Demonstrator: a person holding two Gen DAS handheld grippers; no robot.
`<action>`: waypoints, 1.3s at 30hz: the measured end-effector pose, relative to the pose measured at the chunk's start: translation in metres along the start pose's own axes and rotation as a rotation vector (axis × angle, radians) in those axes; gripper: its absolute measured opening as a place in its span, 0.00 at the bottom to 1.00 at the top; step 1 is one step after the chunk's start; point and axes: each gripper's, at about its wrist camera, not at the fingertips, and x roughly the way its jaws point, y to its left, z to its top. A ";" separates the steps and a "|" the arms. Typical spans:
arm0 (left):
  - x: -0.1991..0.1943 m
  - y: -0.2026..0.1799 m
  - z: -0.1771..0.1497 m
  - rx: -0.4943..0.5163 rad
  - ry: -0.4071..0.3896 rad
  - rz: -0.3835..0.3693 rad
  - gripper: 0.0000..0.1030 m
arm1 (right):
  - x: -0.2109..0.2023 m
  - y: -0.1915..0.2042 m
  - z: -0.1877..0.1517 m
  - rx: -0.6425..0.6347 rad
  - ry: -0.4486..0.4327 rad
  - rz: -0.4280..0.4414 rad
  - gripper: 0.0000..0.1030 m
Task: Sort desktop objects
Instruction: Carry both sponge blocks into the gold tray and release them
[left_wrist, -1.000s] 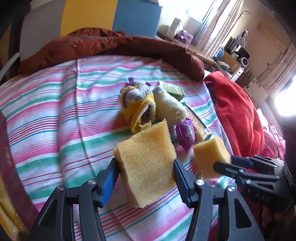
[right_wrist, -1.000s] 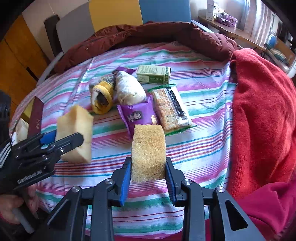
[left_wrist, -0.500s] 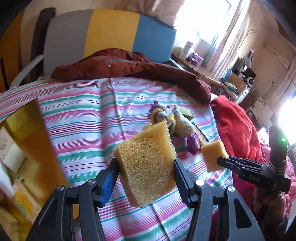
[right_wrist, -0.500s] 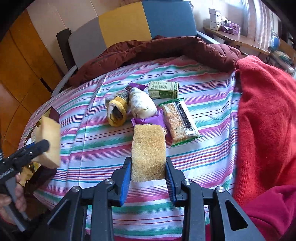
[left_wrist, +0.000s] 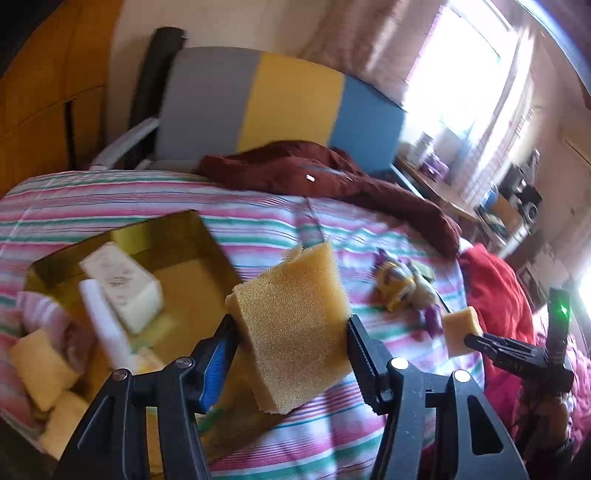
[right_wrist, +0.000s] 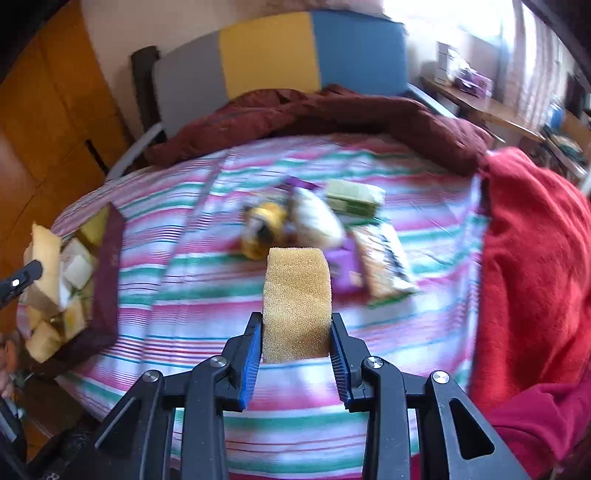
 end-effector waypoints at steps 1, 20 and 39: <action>-0.004 0.007 0.001 -0.012 -0.009 0.010 0.57 | 0.000 0.011 0.002 -0.018 -0.006 0.023 0.34; -0.028 0.168 0.023 -0.253 -0.119 0.303 0.63 | 0.045 0.240 0.066 -0.281 -0.031 0.432 0.34; -0.043 0.173 -0.009 -0.315 -0.098 0.321 0.80 | 0.071 0.257 0.060 -0.216 -0.028 0.359 0.78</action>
